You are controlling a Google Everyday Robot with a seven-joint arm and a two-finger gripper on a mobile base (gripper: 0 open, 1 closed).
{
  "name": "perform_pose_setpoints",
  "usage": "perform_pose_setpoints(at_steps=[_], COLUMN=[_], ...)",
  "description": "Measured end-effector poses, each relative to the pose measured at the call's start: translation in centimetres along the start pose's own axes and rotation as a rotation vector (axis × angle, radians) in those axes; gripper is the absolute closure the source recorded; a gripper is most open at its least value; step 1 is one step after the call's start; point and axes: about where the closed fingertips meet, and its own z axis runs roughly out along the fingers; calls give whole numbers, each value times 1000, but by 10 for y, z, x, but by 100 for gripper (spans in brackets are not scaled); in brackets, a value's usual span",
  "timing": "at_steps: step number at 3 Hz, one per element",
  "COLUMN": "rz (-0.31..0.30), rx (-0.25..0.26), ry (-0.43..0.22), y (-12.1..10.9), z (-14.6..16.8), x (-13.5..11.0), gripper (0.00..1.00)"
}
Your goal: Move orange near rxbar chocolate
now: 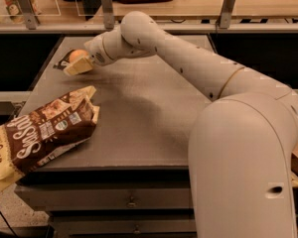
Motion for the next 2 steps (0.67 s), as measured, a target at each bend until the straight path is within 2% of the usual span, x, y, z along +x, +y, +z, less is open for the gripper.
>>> perform_pose_setpoints(at_steps=[2], rz=[-7], rx=[-18], ry=[19], y=[3], z=[4], x=[2], gripper=[0])
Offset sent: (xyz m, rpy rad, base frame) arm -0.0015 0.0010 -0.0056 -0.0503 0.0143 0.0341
